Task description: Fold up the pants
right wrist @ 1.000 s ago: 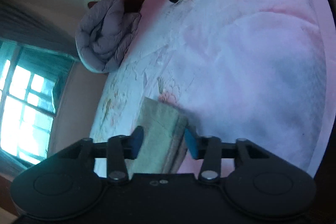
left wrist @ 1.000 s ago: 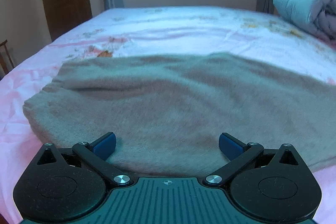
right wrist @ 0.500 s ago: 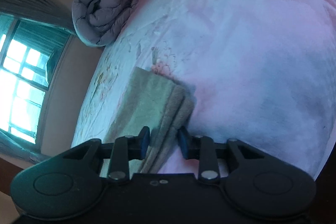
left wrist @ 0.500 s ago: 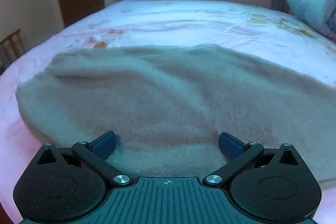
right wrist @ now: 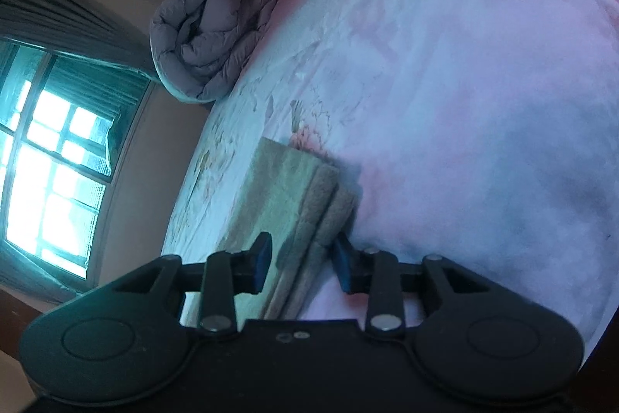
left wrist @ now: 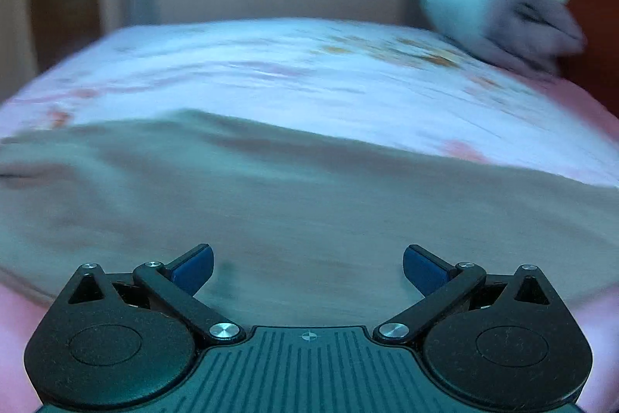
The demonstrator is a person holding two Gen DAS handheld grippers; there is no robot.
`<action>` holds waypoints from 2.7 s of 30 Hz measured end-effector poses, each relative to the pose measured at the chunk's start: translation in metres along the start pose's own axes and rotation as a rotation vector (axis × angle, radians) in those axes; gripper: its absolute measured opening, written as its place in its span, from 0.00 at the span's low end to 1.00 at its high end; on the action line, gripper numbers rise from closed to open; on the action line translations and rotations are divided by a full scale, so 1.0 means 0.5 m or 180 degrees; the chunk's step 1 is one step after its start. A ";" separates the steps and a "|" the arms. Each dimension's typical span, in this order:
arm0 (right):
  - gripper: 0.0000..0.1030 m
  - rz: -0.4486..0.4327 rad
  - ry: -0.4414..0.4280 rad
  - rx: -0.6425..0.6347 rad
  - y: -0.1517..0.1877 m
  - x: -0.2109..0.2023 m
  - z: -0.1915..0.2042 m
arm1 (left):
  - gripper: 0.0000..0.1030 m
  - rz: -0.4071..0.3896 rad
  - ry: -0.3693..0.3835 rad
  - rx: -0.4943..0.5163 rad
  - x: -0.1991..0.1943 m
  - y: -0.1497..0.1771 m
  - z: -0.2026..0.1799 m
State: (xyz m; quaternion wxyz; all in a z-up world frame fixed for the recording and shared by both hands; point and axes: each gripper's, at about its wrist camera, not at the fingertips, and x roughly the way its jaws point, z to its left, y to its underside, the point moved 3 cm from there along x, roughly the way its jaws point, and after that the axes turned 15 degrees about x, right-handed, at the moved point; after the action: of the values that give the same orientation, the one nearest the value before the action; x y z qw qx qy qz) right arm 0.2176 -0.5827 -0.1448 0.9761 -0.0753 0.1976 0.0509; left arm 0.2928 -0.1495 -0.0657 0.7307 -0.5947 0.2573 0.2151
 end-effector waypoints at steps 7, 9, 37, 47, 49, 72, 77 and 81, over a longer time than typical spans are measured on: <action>0.22 0.0102 0.0122 -0.0112 -0.008 0.001 0.012 | 1.00 0.0172 0.0063 0.0385 0.029 0.020 -0.145; 0.23 0.0060 0.0112 -0.0060 -0.012 -0.006 0.014 | 1.00 0.0122 0.0108 0.0233 0.009 0.011 -0.133; 0.08 -0.0064 0.0378 -0.0521 -0.007 0.006 0.080 | 1.00 0.0001 0.0475 0.0286 0.028 0.022 -0.135; 0.08 0.0023 -0.0076 -0.1954 0.189 -0.023 0.357 | 1.00 -0.0483 -0.0409 -0.0307 -0.151 0.080 0.358; 0.08 0.0105 -0.0180 -0.2278 0.284 -0.012 0.406 | 1.00 -0.0433 -0.0533 -0.0578 -0.171 0.124 0.462; 0.23 0.1021 -0.0546 -0.3272 0.689 -0.021 0.370 | 1.00 -0.0489 0.0128 -0.1028 -0.159 0.172 0.490; 0.27 0.0763 -0.0352 -0.2950 0.611 -0.015 0.362 | 0.91 -0.0336 0.0588 -0.0732 -0.108 0.110 0.376; 0.32 0.0649 -0.0262 -0.2883 0.552 -0.030 0.327 | 0.64 -0.0219 0.0692 -0.0745 -0.079 0.098 0.331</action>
State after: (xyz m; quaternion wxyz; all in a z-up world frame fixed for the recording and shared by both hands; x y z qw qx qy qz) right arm 0.2300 -0.2850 -0.0250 0.8419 -0.4720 0.1230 0.2307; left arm 0.2519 0.0224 -0.0514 0.6312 -0.7040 0.2875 0.1528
